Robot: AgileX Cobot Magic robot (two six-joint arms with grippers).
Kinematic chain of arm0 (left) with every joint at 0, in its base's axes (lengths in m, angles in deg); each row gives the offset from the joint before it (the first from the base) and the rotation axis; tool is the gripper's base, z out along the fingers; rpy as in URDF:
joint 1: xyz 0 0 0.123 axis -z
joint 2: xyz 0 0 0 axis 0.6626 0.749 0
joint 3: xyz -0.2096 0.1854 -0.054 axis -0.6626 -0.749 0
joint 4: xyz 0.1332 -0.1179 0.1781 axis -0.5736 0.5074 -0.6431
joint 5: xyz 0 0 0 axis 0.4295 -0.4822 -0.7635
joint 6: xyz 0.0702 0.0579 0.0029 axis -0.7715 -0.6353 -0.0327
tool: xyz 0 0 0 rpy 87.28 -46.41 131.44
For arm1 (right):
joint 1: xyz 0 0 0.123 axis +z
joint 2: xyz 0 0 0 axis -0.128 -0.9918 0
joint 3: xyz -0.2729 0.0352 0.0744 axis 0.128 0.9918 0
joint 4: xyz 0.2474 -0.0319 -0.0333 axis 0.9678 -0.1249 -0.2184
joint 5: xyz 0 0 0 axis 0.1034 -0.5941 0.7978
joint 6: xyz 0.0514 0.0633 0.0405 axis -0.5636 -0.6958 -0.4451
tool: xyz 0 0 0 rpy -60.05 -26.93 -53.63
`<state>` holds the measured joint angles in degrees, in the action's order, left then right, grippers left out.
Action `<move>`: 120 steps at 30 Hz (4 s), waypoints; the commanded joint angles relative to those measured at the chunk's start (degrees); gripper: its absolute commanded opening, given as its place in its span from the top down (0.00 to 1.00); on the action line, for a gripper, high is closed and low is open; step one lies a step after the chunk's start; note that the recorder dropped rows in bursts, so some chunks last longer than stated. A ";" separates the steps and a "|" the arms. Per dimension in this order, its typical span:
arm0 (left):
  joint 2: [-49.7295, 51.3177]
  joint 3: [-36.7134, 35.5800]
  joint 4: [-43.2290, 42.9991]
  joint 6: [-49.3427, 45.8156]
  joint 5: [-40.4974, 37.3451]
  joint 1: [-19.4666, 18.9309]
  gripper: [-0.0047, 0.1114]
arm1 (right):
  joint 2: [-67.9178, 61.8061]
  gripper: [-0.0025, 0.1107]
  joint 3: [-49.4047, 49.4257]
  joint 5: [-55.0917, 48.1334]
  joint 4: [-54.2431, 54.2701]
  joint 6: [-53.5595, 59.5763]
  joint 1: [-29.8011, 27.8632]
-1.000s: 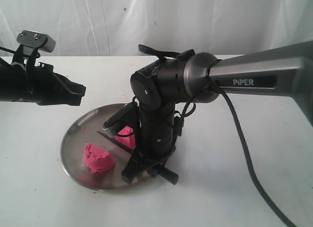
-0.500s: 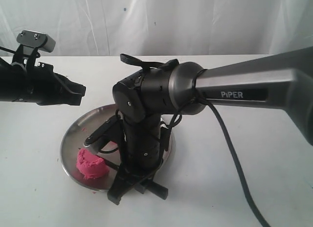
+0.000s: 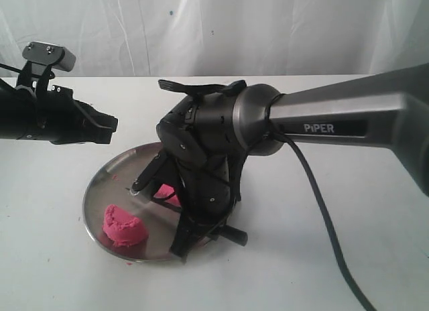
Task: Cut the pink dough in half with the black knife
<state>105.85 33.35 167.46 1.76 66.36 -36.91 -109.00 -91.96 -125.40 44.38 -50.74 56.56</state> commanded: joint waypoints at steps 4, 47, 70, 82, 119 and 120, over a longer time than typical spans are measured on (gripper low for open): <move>-0.53 -0.34 0.74 0.45 -1.03 0.17 0.96 | 0.27 0.98 -0.51 1.34 -0.95 -1.11 -3.88; -0.53 -0.34 0.74 0.94 -1.03 0.17 0.96 | -5.20 0.98 -2.53 0.98 44.09 21.85 -14.38; -0.53 -0.34 0.74 1.18 -1.03 0.17 0.96 | -0.31 0.57 -2.87 6.98 41.84 20.18 -14.38; -0.53 -0.34 0.63 0.86 0.16 0.17 0.96 | 14.70 0.74 5.35 16.58 44.58 19.72 -14.27; -0.53 -0.34 0.63 0.86 0.16 0.17 0.96 | 86.15 0.98 46.12 43.38 45.98 18.81 -14.37; -0.53 -0.34 0.63 0.86 0.16 0.17 0.96 | 86.88 0.98 47.97 44.52 45.87 18.81 -14.37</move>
<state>105.85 33.35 167.46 2.52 67.27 -36.91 -23.64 -47.97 -84.39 90.79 -31.43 42.52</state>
